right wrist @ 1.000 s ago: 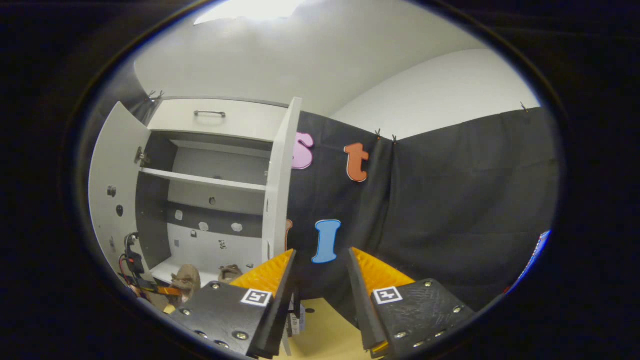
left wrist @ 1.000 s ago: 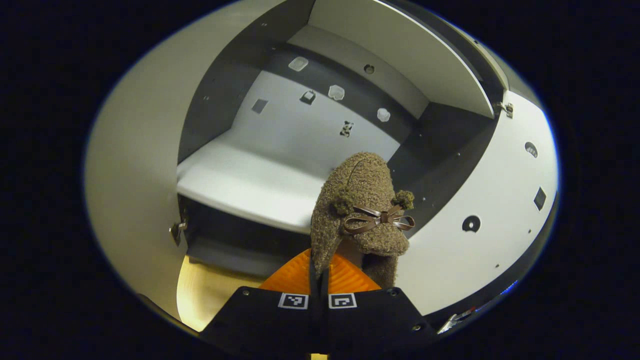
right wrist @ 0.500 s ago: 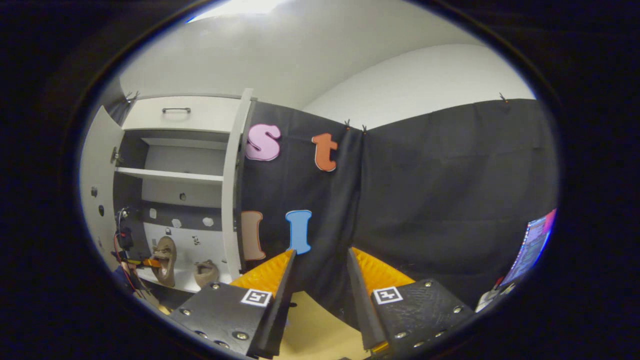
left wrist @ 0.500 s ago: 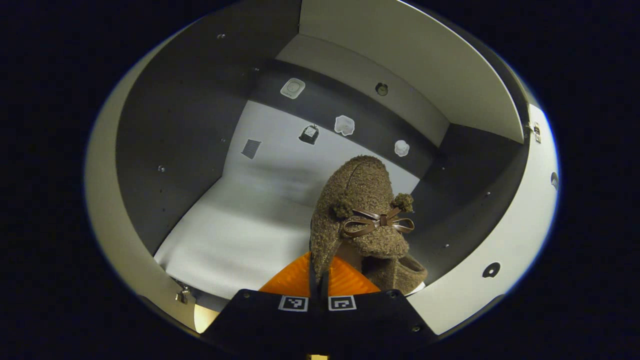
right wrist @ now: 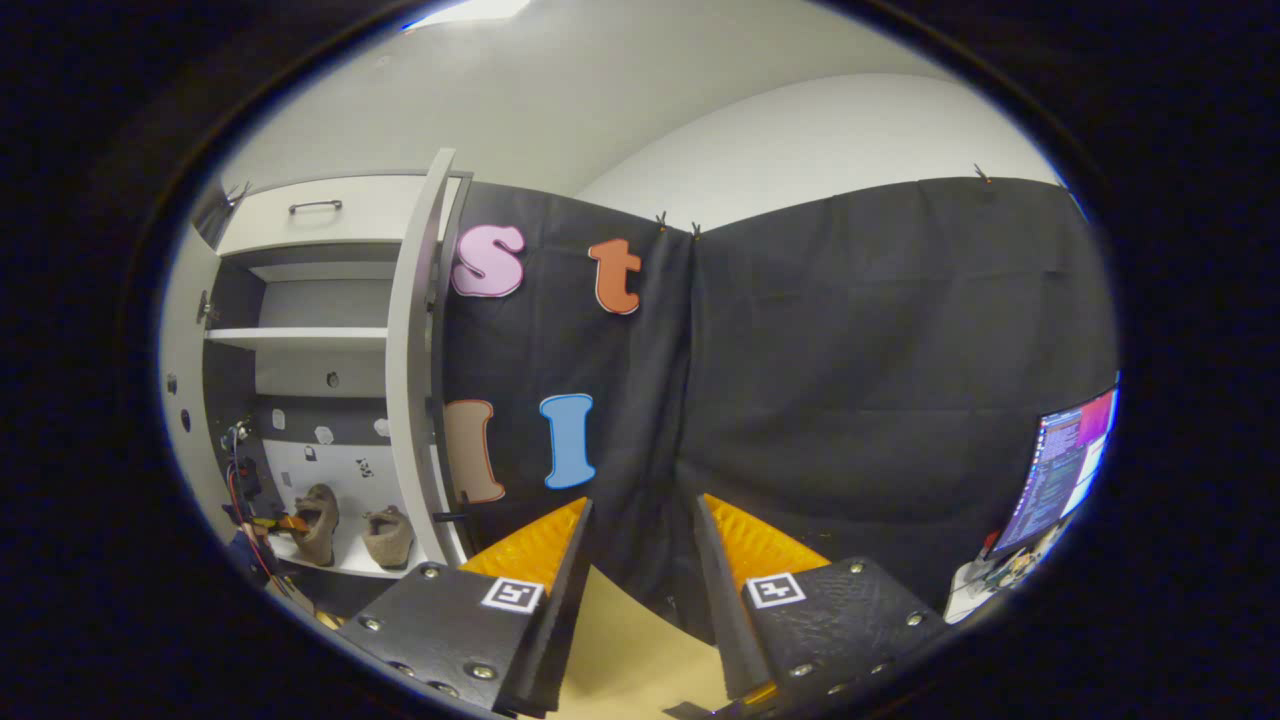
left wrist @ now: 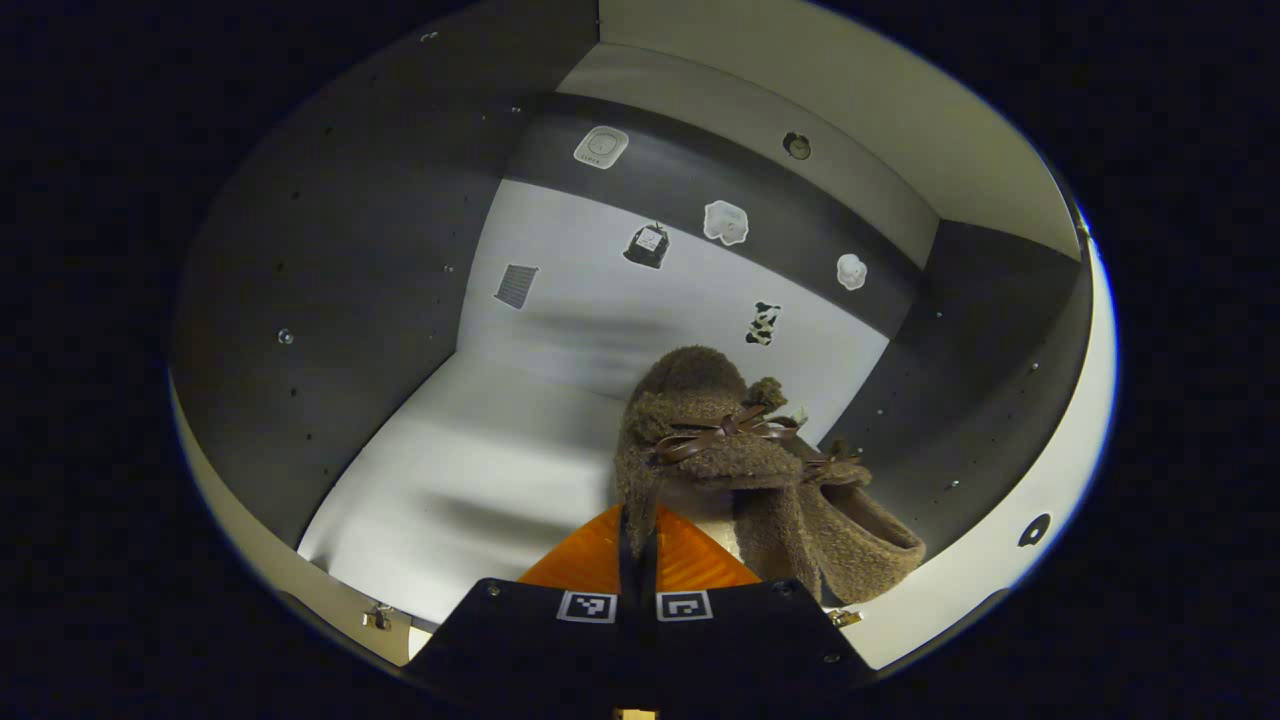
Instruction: Grab one shoe with the right hand and put it into the shoe cabinet, grab the other shoe with the left hand and put it into the shoe cabinet; then close the right door with the right hand and the left door with the left hand.
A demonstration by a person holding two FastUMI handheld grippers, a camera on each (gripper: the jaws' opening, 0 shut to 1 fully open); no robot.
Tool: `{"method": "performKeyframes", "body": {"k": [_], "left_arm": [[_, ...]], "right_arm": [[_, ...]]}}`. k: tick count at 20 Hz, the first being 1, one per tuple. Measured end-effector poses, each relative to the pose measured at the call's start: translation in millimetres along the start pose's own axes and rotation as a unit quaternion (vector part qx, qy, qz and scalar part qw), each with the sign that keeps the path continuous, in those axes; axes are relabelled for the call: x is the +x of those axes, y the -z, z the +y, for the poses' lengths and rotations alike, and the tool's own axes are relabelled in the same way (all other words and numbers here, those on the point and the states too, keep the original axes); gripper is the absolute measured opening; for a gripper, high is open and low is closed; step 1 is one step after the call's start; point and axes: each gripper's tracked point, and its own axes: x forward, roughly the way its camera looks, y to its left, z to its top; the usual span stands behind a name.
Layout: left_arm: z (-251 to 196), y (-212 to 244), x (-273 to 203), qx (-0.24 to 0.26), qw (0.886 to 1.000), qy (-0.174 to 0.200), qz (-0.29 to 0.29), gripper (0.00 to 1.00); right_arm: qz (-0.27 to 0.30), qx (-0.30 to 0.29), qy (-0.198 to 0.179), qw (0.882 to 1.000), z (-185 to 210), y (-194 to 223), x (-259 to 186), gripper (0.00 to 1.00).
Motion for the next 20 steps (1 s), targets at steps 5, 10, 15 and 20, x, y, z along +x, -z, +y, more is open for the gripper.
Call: {"method": "performKeyframes", "body": {"k": [5, 10, 15, 20], "left_arm": [[-1.1, 4.0, 13.9, 0.006, 1.0, -0.002, 0.004, 0.0], [-6.8, 5.2, 25.7, 0.016, 1.0, -0.012, 0.001, 0.01], [-6.4, 3.2, 30.0, -0.005, 1.0, -0.019, -0.014, 0.01], [-5.3, 0.8, 37.0, 0.003, 0.999, -0.042, -0.024, 0.05]], "right_arm": [[0.005, -0.001, -0.002, 1.0, 2.4, 6.2, 3.1, 0.59], [0.01, 0.005, 0.0, 1.0, 0.0, 12.2, 2.8, 0.59], [0.015, 0.019, 0.009, 1.0, -16.4, 14.8, -5.6, 0.59], [0.016, 0.017, 0.019, 1.0, -30.2, 15.7, -20.9, 0.59]]}}
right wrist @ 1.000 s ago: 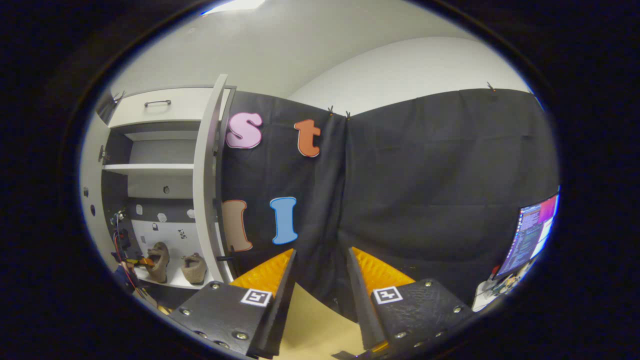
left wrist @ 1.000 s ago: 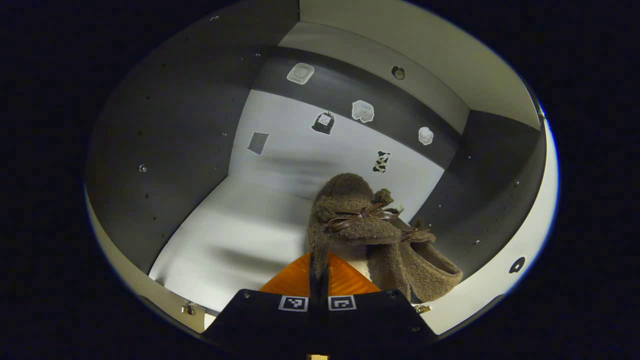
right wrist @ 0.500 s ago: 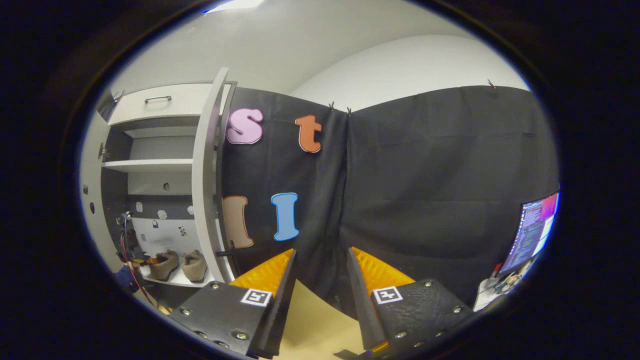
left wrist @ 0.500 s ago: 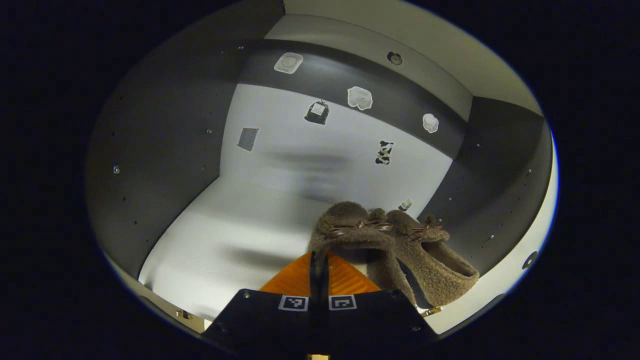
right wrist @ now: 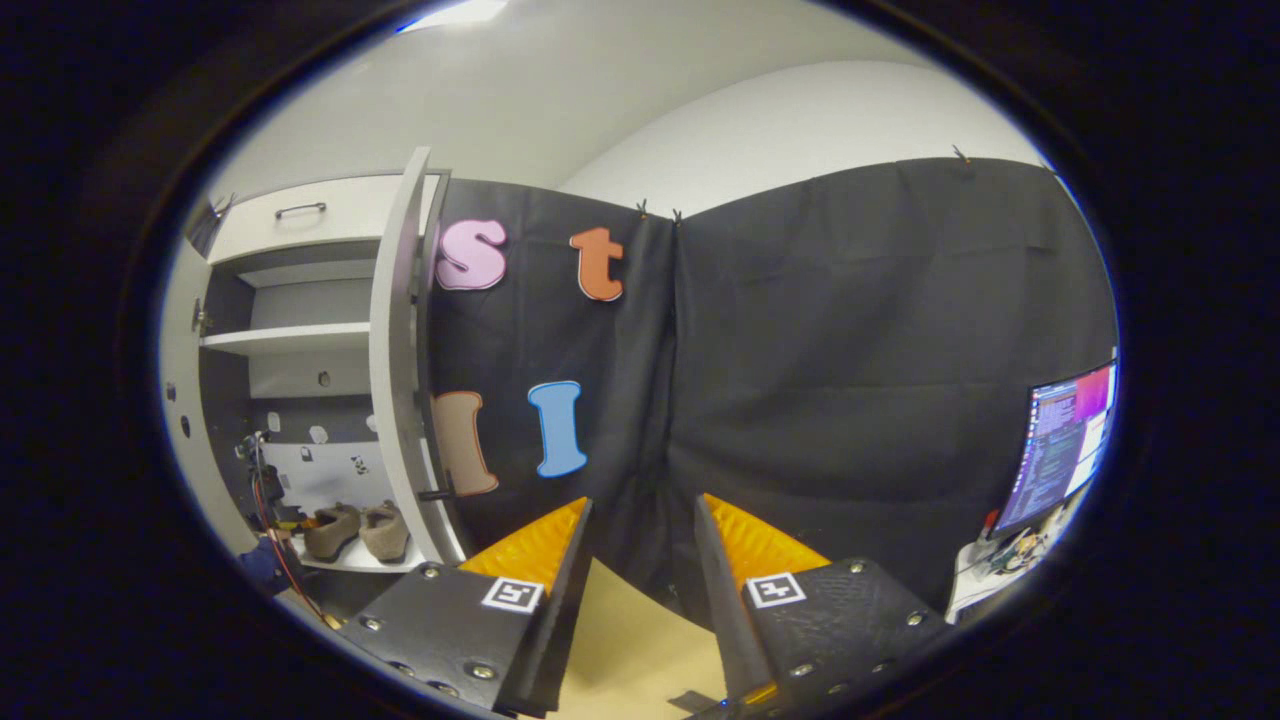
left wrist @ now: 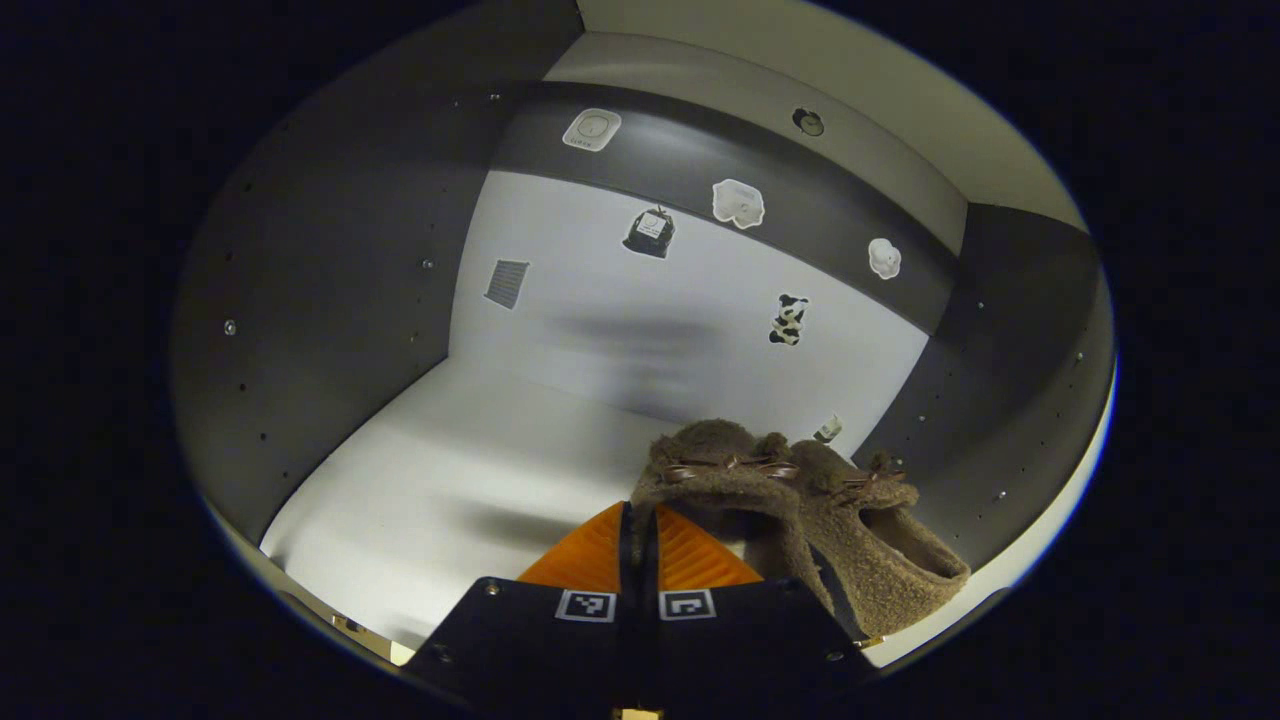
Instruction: Grab one shoe with the right hand and put it into the shoe cabinet, grab the other shoe with the left hand and put it into the shoe cabinet; then close the right door with the right hand and the left door with the left hand.
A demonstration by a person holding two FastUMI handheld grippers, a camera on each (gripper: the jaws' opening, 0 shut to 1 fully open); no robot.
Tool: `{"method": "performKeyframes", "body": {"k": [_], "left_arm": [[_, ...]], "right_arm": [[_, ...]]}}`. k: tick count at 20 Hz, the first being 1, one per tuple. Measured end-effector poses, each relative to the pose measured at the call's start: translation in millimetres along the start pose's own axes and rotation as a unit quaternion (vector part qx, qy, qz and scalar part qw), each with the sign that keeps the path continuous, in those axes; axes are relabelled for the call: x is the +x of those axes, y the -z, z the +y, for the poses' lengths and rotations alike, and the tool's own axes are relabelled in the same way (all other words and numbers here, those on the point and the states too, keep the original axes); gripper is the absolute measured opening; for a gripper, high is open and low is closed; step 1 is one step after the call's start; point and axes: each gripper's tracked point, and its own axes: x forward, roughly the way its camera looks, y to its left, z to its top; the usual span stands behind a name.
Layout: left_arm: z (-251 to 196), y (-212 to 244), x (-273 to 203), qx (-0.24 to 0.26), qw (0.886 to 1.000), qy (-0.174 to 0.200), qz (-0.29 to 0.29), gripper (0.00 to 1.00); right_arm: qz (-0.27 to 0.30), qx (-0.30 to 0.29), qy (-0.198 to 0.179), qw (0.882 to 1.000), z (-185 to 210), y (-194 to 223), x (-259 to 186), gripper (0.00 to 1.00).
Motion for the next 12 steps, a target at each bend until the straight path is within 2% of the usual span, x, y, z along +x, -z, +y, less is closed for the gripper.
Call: {"method": "performKeyframes", "body": {"k": [2, 3, 4, 5, 6, 7, 9, 10, 11, 12], "left_arm": [[-1.3, -1.4, -3.2, 0.007, 1.0, 0.003, 0.003, 0.03], [-1.1, -0.6, -4.8, 0.003, 1.0, 0.006, 0.007, 0.05], [0.2, -1.3, -7.6, -0.003, 1.0, 0.006, 0.009, 0.12], [-0.4, -5.5, -11.5, -0.007, 1.0, 0.01, 0.004, 0.12], [-0.2, -9.2, -17.0, -0.007, 1.0, 0.009, -0.001, 0.2], [2.8, -10.5, -21.4, -0.002, 1.0, 0.004, -0.003, 0.23], [5.7, -12.1, -35.4, 0.015, 1.0, -0.004, 0.001, 0.39], [4.6, -13.7, -45.1, 0.02, 1.0, -0.002, -0.001, 0.6], [2.6, -16.8, -55.6, 0.023, 1.0, 0.002, -0.005, 0.67], [-1.9, -22.4, -69.1, 0.026, 0.999, 0.011, -0.016, 0.6]], "right_arm": [[0.001, 0.0, 0.002, 1.0, -7.8, -1.6, -8.8, 0.59], [0.001, 0.001, 0.002, 1.0, -12.2, -0.9, -13.1, 0.59], [0.002, 0.002, 0.002, 1.0, -15.1, -1.0, -17.5, 0.59], [0.003, 0.003, 0.001, 1.0, -18.2, -0.1, -20.9, 0.59], [0.005, 0.003, -0.001, 1.0, -19.4, 0.8, -23.1, 0.6], [0.006, 0.003, -0.003, 1.0, -21.8, 2.5, -25.7, 0.57], [0.009, 0.003, -0.008, 1.0, -23.3, 4.5, -27.6, 0.6], [0.011, 0.005, -0.013, 1.0, -21.8, 5.8, -26.5, 0.6], [0.012, 0.007, -0.02, 1.0, -20.3, 6.5, -25.7, 0.57], [0.014, 0.009, -0.027, 0.999, -16.9, 8.1, -22.6, 0.6]]}}
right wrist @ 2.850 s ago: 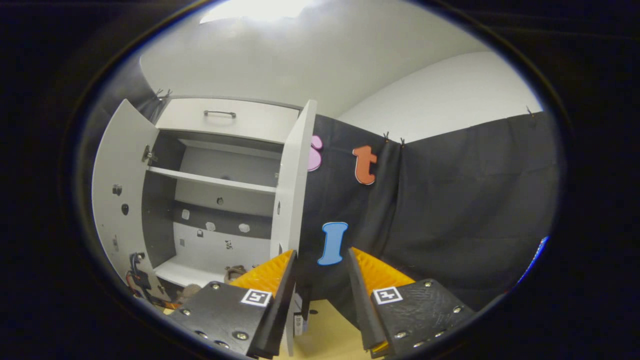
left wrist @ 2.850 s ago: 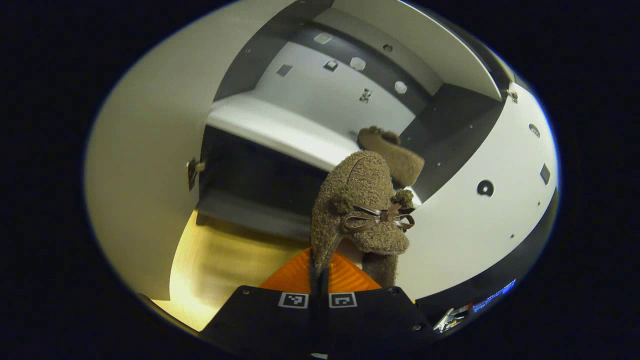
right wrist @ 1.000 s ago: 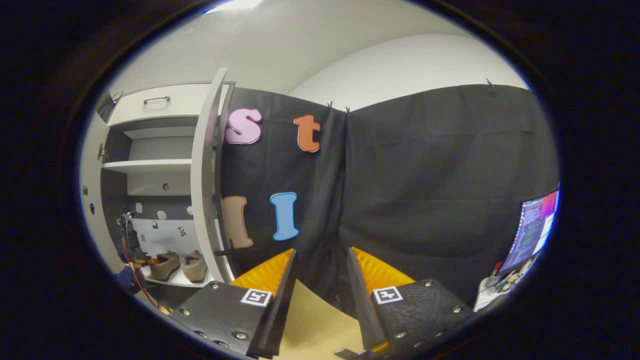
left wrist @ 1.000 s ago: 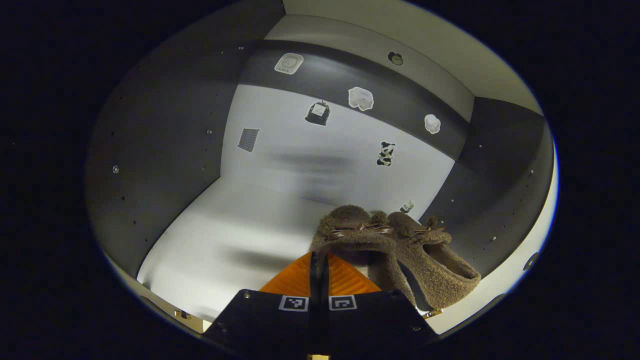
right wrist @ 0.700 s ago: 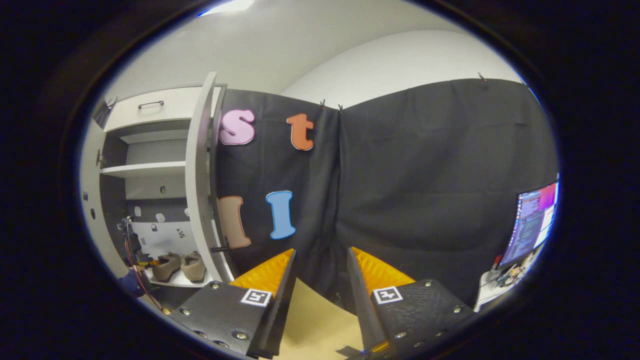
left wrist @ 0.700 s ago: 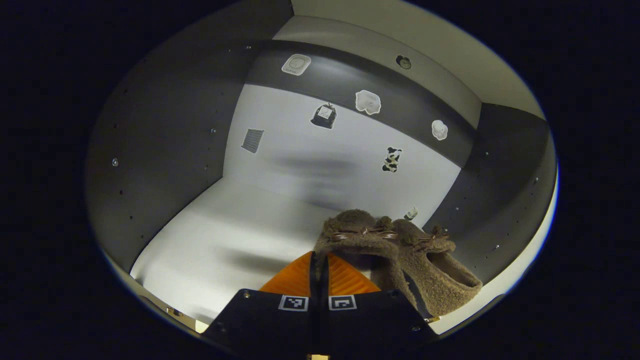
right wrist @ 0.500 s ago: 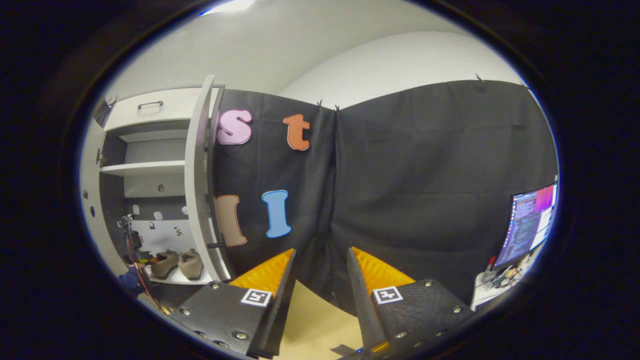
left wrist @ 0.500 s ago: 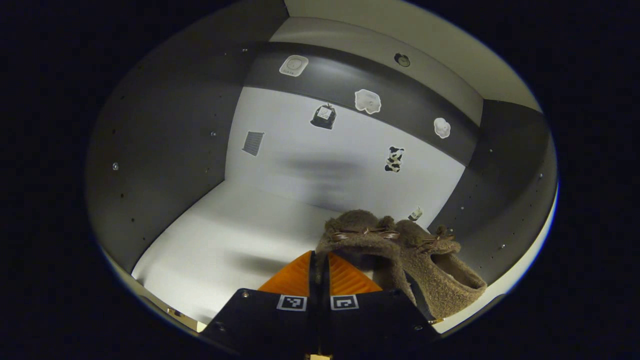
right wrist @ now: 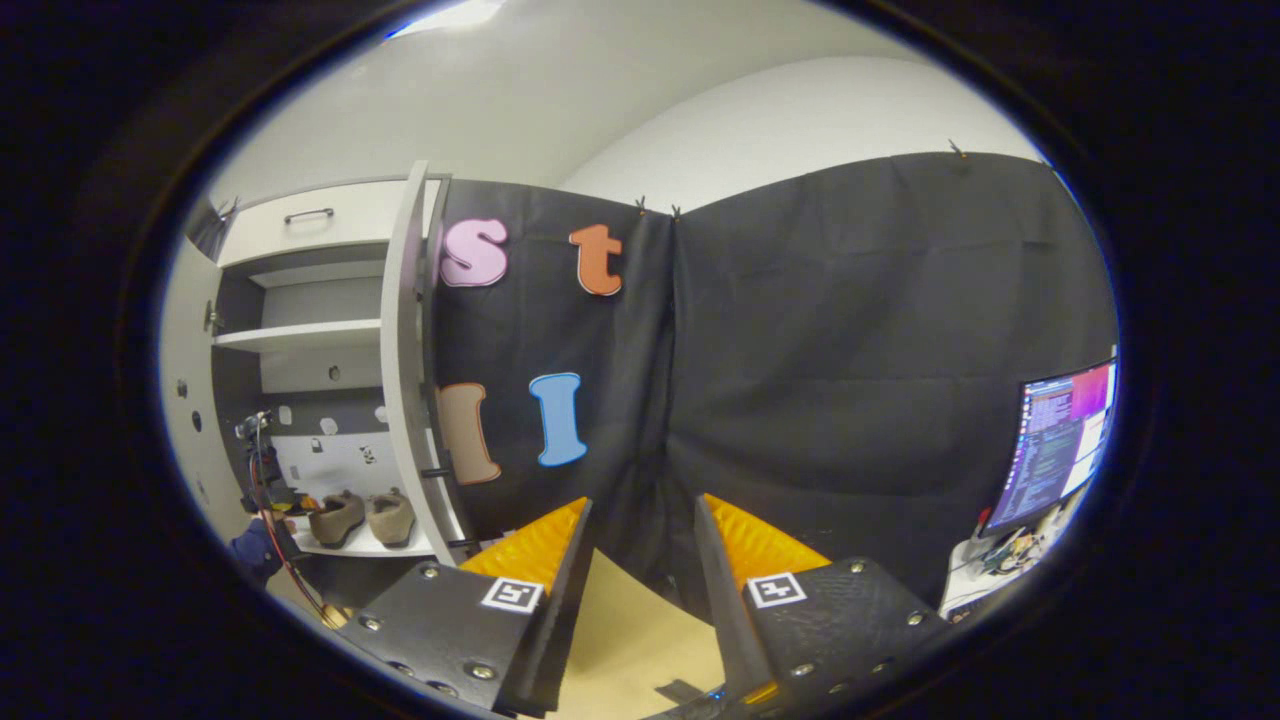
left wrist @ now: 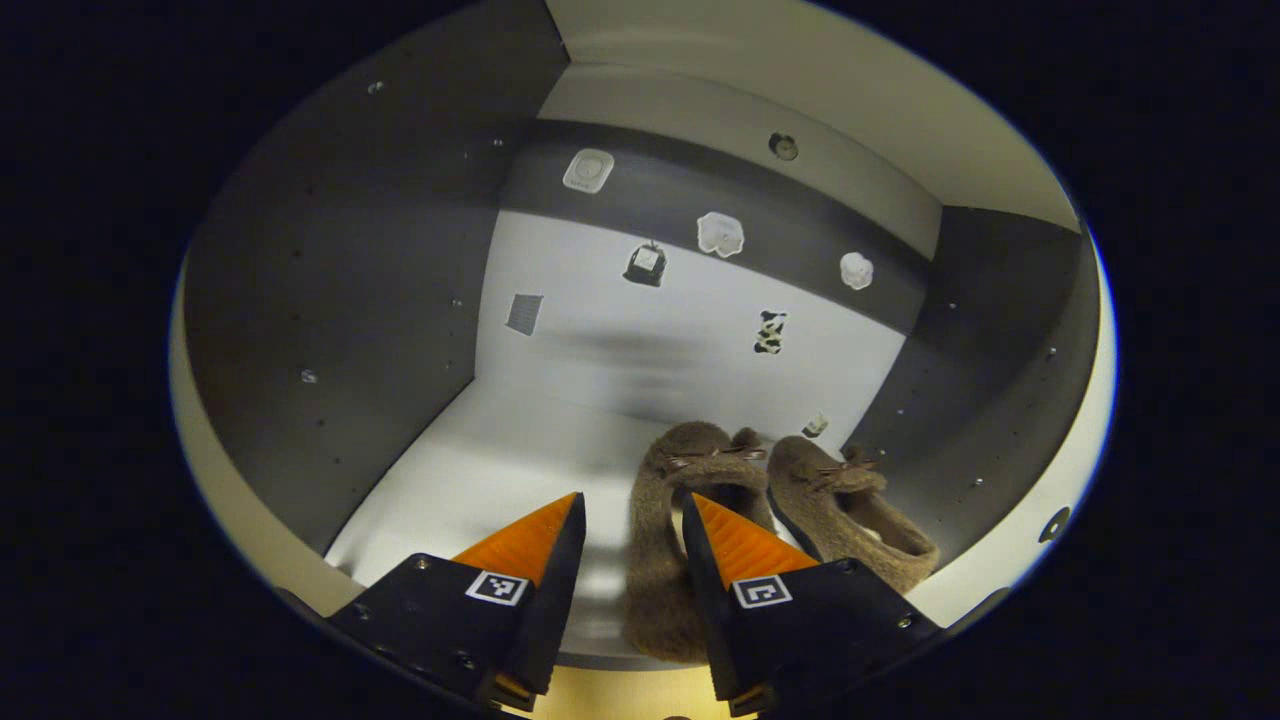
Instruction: Grab one shoe with the right hand and put it into the shoe cabinet, grab the other shoe with the left hand and put it into the shoe cabinet; then close the right door with the right hand and the left door with the left hand.
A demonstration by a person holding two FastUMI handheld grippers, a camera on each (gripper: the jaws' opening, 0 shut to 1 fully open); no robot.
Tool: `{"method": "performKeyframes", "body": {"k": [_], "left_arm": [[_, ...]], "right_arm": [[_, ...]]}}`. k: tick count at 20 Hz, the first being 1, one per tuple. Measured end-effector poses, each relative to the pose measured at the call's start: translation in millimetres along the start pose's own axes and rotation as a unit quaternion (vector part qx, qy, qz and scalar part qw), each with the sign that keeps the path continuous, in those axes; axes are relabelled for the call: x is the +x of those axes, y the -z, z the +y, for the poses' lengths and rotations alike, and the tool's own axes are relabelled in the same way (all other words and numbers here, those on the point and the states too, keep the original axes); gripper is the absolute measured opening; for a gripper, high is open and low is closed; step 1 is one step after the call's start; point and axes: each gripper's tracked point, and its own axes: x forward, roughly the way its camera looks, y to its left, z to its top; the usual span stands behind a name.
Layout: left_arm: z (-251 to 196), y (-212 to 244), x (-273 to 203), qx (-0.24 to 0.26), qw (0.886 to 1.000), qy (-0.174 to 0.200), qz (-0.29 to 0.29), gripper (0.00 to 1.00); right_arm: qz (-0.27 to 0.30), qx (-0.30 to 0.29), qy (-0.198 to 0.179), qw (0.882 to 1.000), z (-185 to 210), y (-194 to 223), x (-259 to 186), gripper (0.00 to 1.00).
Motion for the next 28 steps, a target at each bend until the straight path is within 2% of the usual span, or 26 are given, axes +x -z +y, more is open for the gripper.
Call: {"method": "performKeyframes", "body": {"k": [2, 3, 8, 15, 16, 18, 21, 24, 25, 26, 28], "left_arm": [[-12.4, -13.5, -28.7, 0.011, 0.999, 0.026, -0.019, 0.6], [-17.5, -19.5, -47.4, 0.019, 0.999, 0.037, -0.025, 0.6], [-43.3, -49.2, -141.3, 0.061, 0.992, 0.091, -0.061, 0.59], [-76.9, -51.2, -262.0, 0.094, 0.979, 0.156, -0.093, 0.59], [-79.2, -51.5, -276.7, 0.095, 0.978, 0.158, -0.098, 0.59], [-82.9, -55.2, -300.4, 0.091, 0.976, 0.161, -0.111, 0.59], [-79.6, -59.3, -331.7, 0.077, 0.977, 0.155, -0.126, 0.59], [-61.8, -71.5, -354.4, 0.086, 0.977, 0.122, -0.151, 0.59], [-57.0, -73.8, -361.4, 0.088, 0.977, 0.112, -0.159, 0.67], [-51.6, -76.7, -368.3, 0.088, 0.976, 0.103, -0.168, 0.73], [-40.8, -80.0, -376.3, 0.083, 0.977, 0.087, -0.179, 0.83]], "right_arm": [[0.006, 0.004, -0.017, 1.0, 8.0, 4.3, 8.3, 0.57], [0.01, 0.006, -0.028, 1.0, 12.8, 6.9, 13.6, 0.6], [0.021, 0.003, -0.087, 0.996, 57.3, 17.4, 41.3, 0.57], [0.019, -0.017, -0.154, 0.988, 121.1, 25.5, 70.0, 0.6], [0.019, -0.016, -0.16, 0.987, 128.5, 25.4, 73.2, 0.63], [0.018, -0.016, -0.169, 0.985, 137.9, 26.3, 79.8, 0.58], [0.015, -0.018, -0.181, 0.983, 148.1, 27.1, 87.9, 0.62], [0.012, -0.021, -0.186, 0.982, 152.9, 27.8, 94.6, 0.8], [0.011, -0.019, -0.195, 0.981, 158.0, 28.4, 93.7, 0.72], [0.011, -0.019, -0.197, 0.98, 161.2, 28.3, 92.3, 0.8], [0.005, -0.032, -0.195, 0.98, 160.0, 29.2, 94.7, 0.79]]}}
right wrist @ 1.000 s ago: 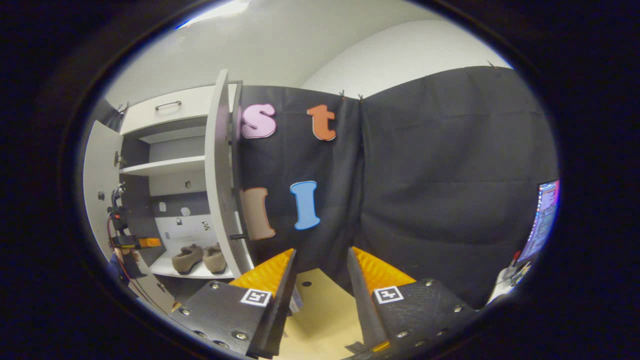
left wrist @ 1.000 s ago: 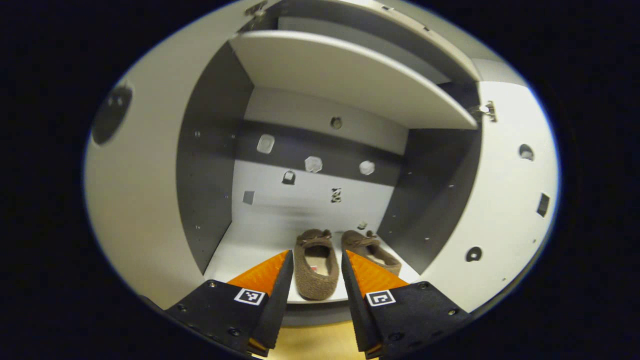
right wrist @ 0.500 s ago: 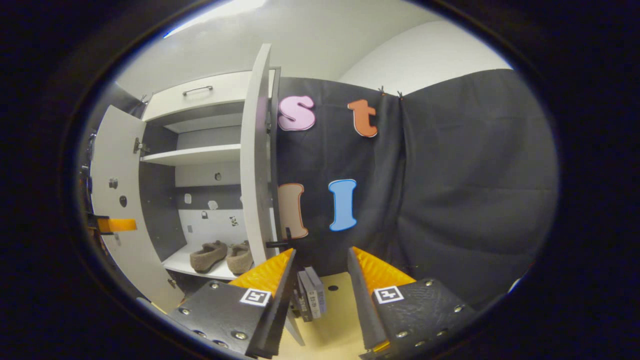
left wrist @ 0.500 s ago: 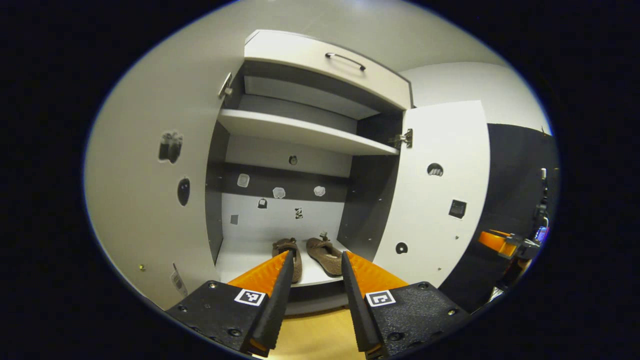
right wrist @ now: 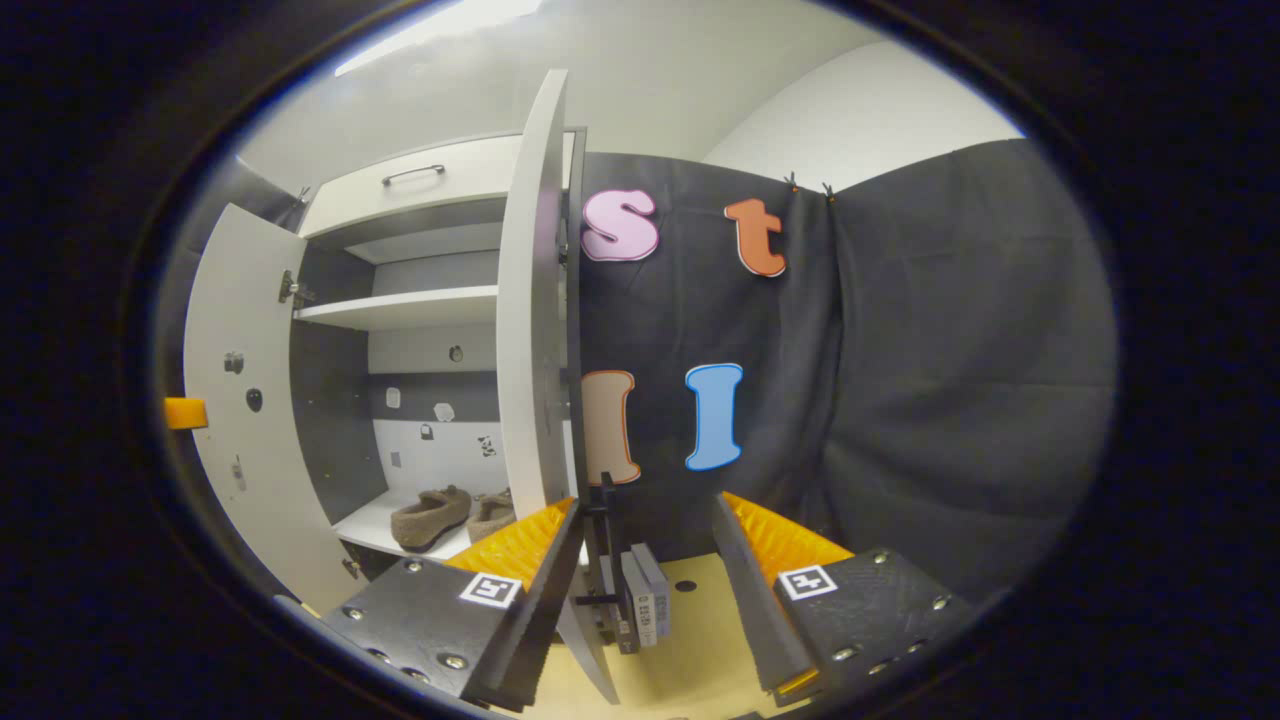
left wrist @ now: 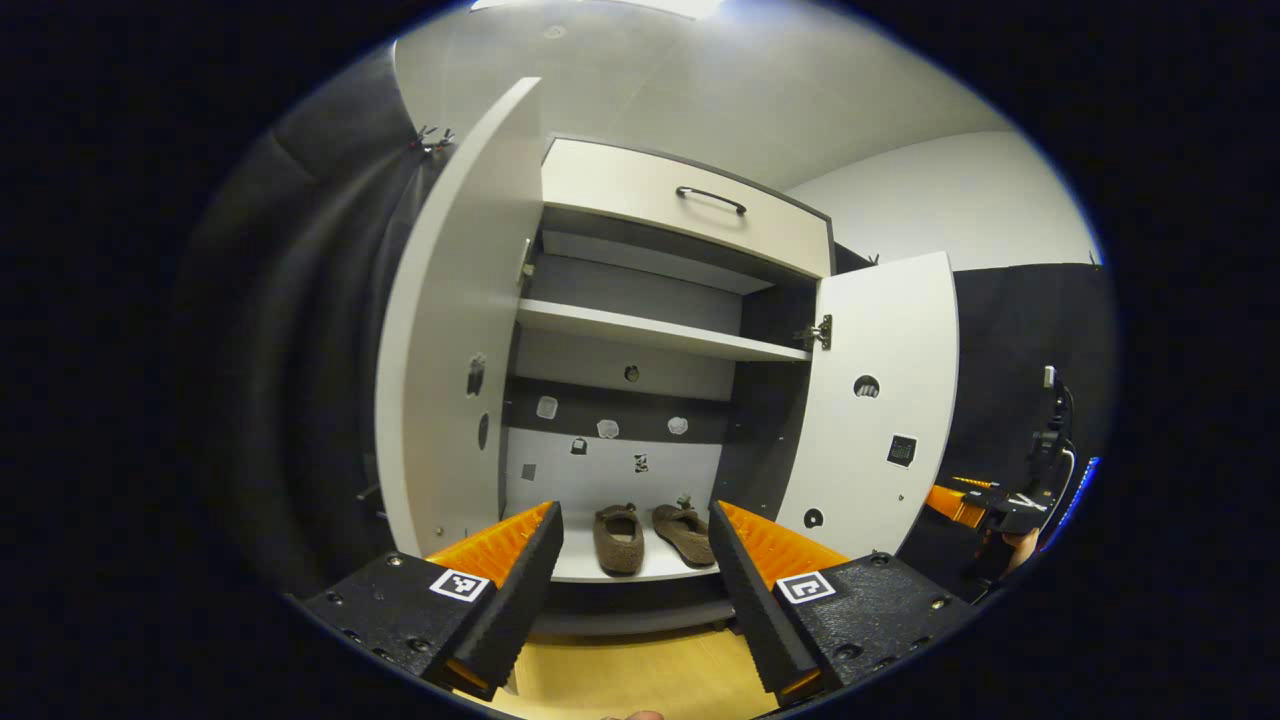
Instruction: Grab one shoe with the right hand and put it into the shoe cabinet, grab the other shoe with the left hand and put it into the shoe cabinet; then close the right door with the right hand and the left door with the left hand.
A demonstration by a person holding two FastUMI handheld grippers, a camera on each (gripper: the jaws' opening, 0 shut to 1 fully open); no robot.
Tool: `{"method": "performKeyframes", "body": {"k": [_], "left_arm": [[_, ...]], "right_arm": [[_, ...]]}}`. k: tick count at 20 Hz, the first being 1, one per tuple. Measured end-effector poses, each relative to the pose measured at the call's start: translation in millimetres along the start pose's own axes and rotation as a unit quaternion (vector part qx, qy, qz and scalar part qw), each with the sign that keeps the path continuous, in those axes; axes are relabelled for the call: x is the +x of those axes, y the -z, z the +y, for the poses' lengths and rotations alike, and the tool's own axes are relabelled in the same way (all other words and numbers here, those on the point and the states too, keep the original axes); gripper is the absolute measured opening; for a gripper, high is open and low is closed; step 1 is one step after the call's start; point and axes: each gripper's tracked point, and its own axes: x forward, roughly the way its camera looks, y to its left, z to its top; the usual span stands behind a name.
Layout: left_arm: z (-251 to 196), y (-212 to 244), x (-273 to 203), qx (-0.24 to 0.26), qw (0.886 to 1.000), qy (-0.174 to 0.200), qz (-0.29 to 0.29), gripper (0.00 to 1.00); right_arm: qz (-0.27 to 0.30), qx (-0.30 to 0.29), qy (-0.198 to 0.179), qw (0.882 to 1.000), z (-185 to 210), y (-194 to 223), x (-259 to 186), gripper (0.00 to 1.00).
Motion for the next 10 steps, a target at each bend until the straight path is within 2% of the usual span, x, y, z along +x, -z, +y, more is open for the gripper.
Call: {"method": "performKeyframes", "body": {"k": [1, 2, 3, 4, 5, 10], "left_arm": [[6.7, -1.4, -4.6, -0.003, 1.0, -0.011, -0.004, 0.84], [13.8, -2.6, -8.2, -0.007, 1.0, -0.022, -0.007, 0.95], [21.1, -2.4, -11.1, -0.011, 0.999, -0.032, -0.01, 0.92], [29.9, -3.4, -15.3, -0.015, 0.999, -0.045, -0.013, 0.89], [40.1, -4.7, -20.0, -0.019, 0.998, -0.059, -0.017, 0.9], [69.8, -2.4, -41.8, -0.042, 0.994, -0.102, -0.018, 0.9]], "right_arm": [[-0.002, -0.007, -0.001, 1.0, 0.4, 0.5, 0.0, 0.79], [-0.004, -0.01, -0.001, 1.0, 1.7, -0.1, 0.8, 0.79], [-0.005, -0.011, -0.003, 1.0, 3.0, 0.1, 0.5, 0.72], [-0.004, -0.011, -0.008, 1.0, 5.7, 0.0, 0.2, 0.78], [-0.004, -0.01, -0.013, 1.0, 9.0, 0.3, -0.4, 0.72], [-0.001, -0.011, -0.061, 0.998, 39.7, 0.4, -2.6, 0.72]]}}
